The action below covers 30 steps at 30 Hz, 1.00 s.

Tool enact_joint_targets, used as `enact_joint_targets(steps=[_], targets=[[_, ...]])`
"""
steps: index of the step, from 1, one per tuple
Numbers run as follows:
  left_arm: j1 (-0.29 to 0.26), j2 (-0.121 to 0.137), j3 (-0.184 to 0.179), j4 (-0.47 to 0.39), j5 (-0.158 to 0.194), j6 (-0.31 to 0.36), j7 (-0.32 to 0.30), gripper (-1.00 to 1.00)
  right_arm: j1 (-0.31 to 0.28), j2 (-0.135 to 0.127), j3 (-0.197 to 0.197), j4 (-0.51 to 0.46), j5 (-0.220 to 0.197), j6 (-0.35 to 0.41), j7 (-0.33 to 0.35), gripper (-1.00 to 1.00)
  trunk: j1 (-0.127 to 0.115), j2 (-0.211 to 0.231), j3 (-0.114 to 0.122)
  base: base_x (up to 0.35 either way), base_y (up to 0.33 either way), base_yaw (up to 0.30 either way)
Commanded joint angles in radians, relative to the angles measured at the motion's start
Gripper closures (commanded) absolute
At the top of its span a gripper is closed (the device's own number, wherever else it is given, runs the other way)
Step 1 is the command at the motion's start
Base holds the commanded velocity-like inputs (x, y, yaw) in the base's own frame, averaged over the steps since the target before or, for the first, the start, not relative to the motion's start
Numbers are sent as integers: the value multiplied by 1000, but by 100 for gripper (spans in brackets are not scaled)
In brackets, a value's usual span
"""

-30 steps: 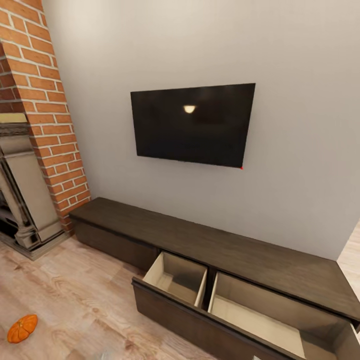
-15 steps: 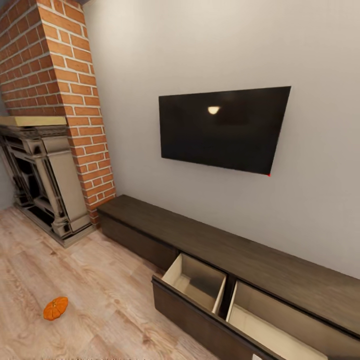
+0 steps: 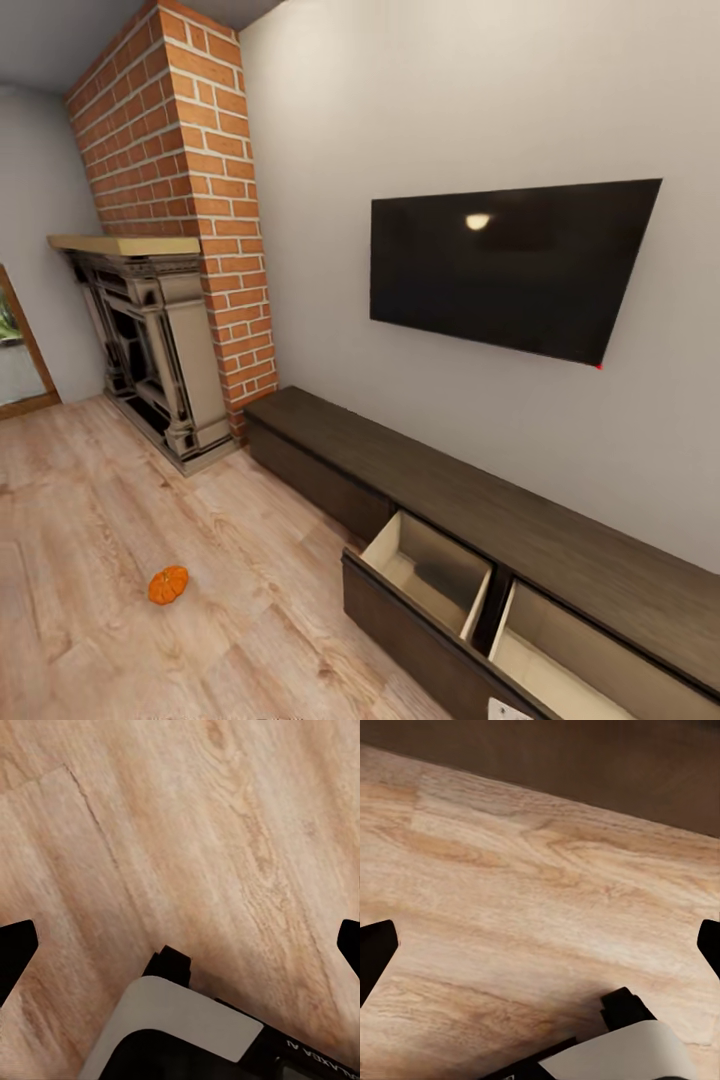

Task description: Place each of the two pumpkins and all three candles from the living room inside a cabinet in the living room (use any cabinet), then make sure every cabinet is closed, and position the cauldron so it is next to a table in the living room.

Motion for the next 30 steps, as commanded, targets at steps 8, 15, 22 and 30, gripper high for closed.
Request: enact_joint_targets(steps=[8, 15, 22, 30], targets=[[0, 1, -3, 0, 4, -71, -5, -100, 0, -2, 3, 1, 0, -5, 0, -100, -15, 28, 13, -1, 0, 292], [0, 0, -2, 0, 4, -78, -5, -100, 0, 0, 4, 1, 0, -23, 0, -100, -15, 28, 13, 0, 0, 292], [0, 0, -2, 0, 4, -71, -14, -100, 0, -2, 5, 1, 0, -25, 0, -100, -15, 28, 13, 0, 0, 292], [0, 7, -7, 13, 4, -72, -83, -100, 0, 0, 5, 1, 1, -25, 0, -100, -15, 28, 13, 0, 0, 292]])
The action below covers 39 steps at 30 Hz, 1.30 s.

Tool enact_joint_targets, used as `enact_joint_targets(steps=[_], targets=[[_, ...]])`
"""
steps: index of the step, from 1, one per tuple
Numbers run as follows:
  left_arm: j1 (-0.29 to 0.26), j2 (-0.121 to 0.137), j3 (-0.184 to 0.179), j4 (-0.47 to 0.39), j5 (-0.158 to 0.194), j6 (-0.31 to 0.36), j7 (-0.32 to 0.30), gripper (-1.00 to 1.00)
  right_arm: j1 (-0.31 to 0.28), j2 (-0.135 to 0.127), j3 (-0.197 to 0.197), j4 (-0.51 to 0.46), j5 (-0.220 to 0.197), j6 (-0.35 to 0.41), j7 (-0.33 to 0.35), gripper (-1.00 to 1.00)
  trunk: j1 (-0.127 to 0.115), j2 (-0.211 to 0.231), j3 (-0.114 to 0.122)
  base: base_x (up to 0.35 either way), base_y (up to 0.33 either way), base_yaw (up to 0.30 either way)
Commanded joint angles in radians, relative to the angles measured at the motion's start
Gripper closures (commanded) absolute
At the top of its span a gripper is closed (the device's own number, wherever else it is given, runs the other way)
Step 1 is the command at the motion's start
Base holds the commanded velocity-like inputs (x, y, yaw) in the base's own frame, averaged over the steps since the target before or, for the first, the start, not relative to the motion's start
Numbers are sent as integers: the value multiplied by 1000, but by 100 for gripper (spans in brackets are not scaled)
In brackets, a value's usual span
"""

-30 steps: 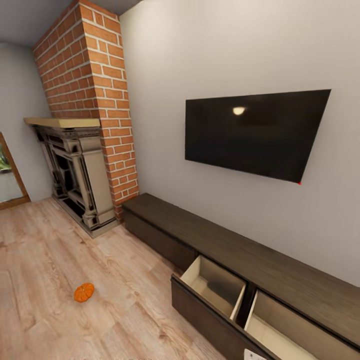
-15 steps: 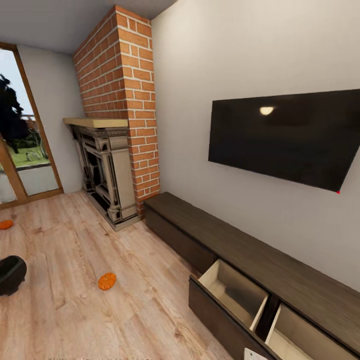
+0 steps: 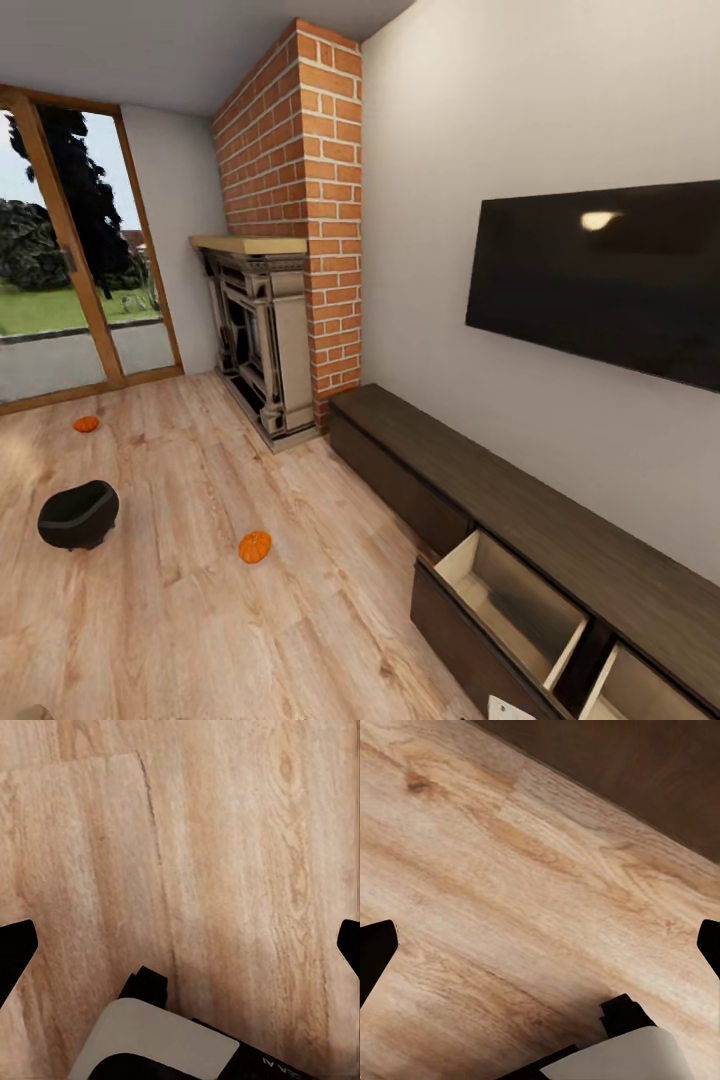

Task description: Place each of the two pumpkins and all three candles from the living room inside a cabinet in the living room (use any cabinet), then make sure every cabinet is closed, and position the cauldron so it is next to a table in the living room.

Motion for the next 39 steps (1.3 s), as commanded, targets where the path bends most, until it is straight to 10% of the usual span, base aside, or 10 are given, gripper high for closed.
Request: enact_joint_targets(steps=[1, 39], targets=[[0, 0, 1, 17, -1, -2, -11, -100, 0, 0, 0, 0, 0, 0, 0, -100, 0, 0, 0, 0, 0, 292], [0, 4, 6, 109, -11, -14, -35, -100, 0, 25, -1, 22, -3, 15, 0, -100, 0, 0, -11, 0, 0, 272]])
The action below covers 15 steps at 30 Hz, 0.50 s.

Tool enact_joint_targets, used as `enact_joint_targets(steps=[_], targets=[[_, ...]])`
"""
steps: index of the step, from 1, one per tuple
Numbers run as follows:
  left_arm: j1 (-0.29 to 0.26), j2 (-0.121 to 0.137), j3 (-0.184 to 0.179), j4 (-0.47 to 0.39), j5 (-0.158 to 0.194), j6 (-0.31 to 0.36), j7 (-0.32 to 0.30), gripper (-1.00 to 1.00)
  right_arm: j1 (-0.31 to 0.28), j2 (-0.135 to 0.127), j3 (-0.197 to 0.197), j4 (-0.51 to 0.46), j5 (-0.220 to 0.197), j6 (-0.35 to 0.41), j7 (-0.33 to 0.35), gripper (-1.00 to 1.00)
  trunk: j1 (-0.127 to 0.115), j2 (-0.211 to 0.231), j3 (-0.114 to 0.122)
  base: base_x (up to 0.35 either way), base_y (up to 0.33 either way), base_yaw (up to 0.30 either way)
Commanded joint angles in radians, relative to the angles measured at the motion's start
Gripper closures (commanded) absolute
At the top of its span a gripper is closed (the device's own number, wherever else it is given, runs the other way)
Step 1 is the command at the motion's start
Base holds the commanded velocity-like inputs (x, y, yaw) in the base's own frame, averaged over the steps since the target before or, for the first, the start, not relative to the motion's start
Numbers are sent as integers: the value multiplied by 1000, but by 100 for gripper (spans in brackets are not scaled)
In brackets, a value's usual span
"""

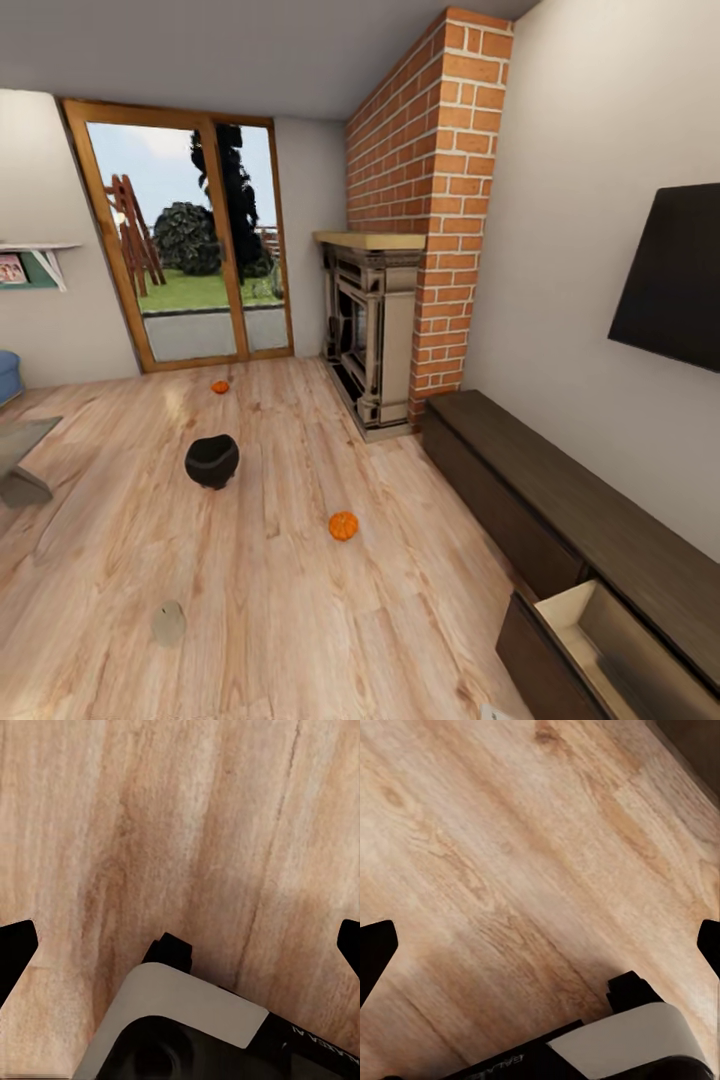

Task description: Place each of the two pumpkins and all three candles from the living room inside a cabinet in the living room (use any cabinet), then make sure every cabinet is closed, and position the cauldron so it is next to a table in the living room.

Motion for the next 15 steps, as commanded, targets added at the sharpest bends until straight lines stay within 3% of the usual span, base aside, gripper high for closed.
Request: enact_joint_targets(steps=[1, 15], targets=[[0, 0, 0, 0, 0, 0, 0, -100, 0, 0, 0, 3, 0, 5, 0, -100, 0, 0, -2, 0, 0, 136], [0, 3, 0, 0, 0, -1, 0, -100, 0, 5, 0, 8, 1, 58, 0, -100, 0, 0, -23, 12, 0, 121]])
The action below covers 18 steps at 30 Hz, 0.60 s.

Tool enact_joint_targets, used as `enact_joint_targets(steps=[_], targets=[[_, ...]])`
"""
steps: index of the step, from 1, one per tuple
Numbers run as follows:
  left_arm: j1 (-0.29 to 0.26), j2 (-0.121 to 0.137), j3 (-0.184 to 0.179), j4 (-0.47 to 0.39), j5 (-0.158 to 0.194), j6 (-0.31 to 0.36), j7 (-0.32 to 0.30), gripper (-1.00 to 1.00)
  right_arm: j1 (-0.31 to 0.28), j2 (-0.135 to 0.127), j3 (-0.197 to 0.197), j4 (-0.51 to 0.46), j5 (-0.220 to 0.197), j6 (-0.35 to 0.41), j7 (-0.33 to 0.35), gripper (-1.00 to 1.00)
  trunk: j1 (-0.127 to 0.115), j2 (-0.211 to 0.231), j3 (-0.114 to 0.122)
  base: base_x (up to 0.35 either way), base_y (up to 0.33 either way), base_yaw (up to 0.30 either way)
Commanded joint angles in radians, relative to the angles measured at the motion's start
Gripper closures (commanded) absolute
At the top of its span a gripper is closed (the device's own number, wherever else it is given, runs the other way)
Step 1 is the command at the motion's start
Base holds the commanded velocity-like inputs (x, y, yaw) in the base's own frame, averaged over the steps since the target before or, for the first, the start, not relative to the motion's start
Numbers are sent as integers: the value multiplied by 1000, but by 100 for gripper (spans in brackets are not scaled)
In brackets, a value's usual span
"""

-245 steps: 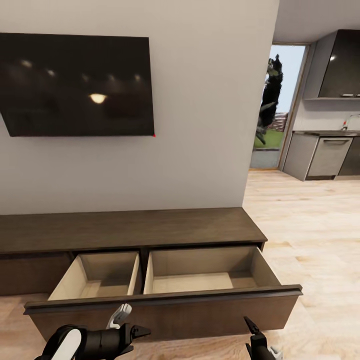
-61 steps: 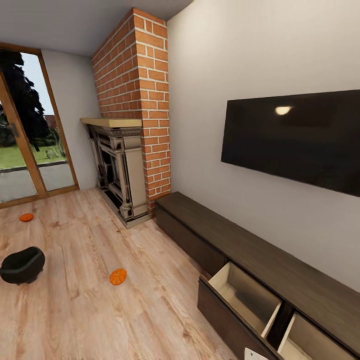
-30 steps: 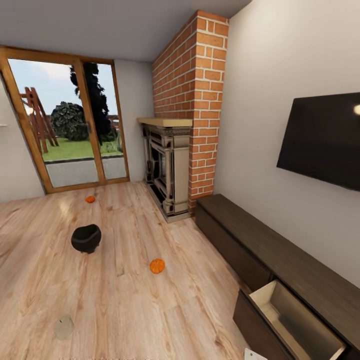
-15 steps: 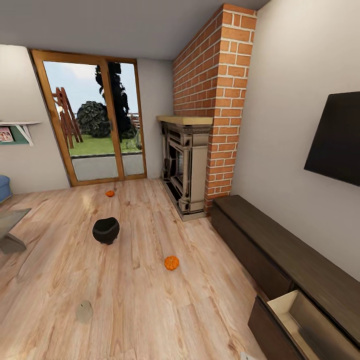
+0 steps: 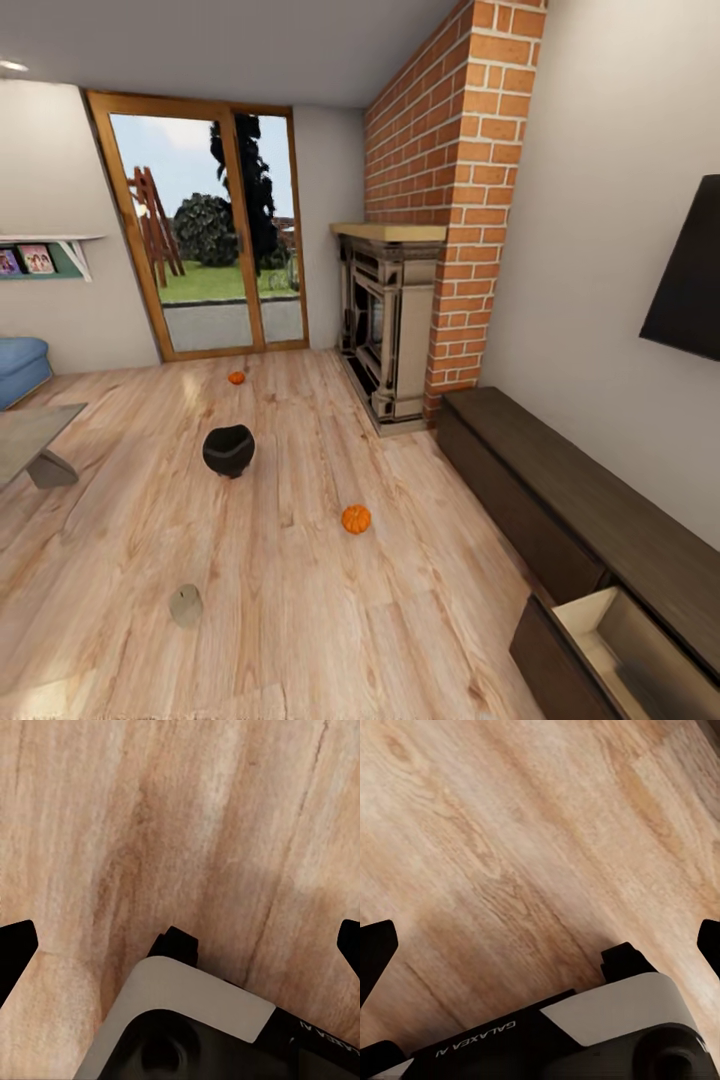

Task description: Place each of the two pumpkins and all three candles from the living room inside a cabinet in the living room (use any cabinet), then make sure every cabinet is closed, and position the cauldron so it is next to a table in the living room.

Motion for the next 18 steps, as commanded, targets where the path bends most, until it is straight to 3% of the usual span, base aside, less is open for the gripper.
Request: enact_joint_targets(steps=[1, 8, 18], targets=[[0, 0, 0, 0, 0, 0, 0, -100, 0, 1, 0, 0, 1, 1, 0, -100, 0, 0, -2, 94, 30, 119], [0, 0, 0, 0, 0, -1, 0, -100, 0, 2, 0, 0, 1, 3, 0, -100, 0, 0, -12, 115, 63, 119], [0, -1, 0, 0, 0, -9, 0, -100, 0, 3, 3, 0, 2, 3, 0, -100, 0, 0, -28, 10, 5, 119]])
